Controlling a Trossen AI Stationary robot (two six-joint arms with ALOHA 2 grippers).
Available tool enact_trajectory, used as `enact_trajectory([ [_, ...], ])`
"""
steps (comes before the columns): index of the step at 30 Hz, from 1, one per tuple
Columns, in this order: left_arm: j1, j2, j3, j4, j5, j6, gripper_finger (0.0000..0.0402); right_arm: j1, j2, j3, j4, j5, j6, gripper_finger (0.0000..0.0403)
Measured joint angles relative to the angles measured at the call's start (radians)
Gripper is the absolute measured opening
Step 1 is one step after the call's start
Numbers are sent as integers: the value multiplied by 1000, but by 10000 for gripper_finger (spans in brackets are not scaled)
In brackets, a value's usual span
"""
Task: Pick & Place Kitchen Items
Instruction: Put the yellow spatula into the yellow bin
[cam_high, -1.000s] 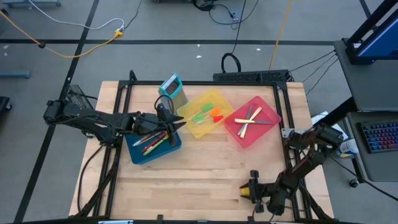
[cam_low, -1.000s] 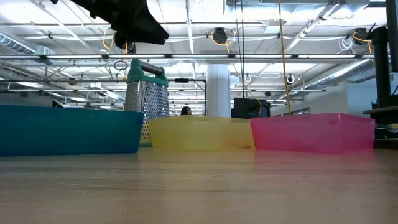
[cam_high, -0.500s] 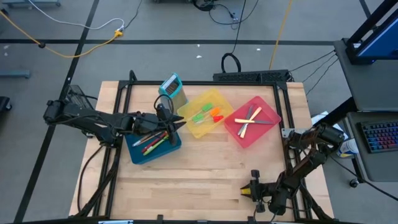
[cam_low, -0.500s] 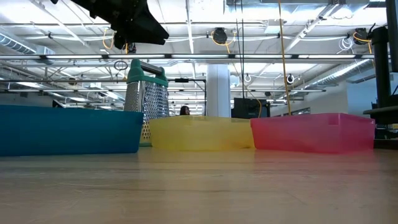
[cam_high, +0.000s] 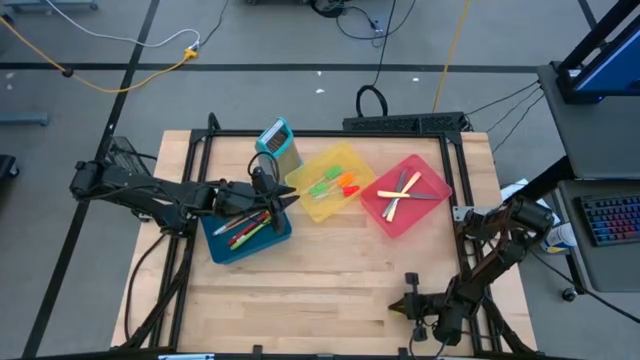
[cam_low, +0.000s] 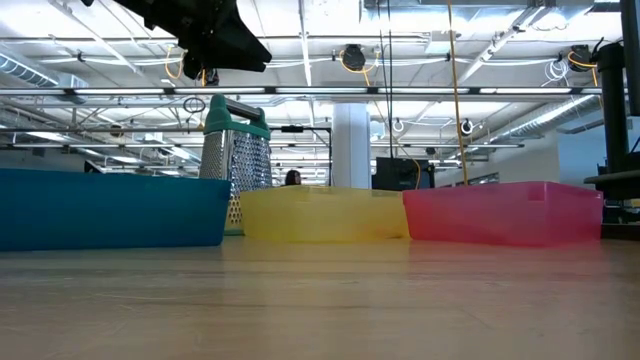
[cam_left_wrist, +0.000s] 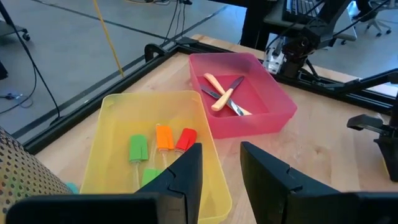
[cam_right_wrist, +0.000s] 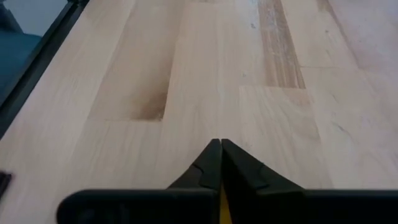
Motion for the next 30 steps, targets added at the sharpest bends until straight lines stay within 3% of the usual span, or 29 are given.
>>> enact_trajectory([
  [14, 0, 0, 0, -5, 1, 5, 113, -86, -231, -8, -44, -71, -223, 1],
  [21, -1, 0, 0, -5, 3, -2, 113, -105, -288, -5, -22, -72, -169, 58],
  [26, -1, 0, 0, 3, 2, -26, 113, -105, -304, 36, -80, -235, -172, 106],
  [30, -1, 0, 0, 31, 0, -38, 113, -112, -305, 168, -344, -320, -189, 105],
])
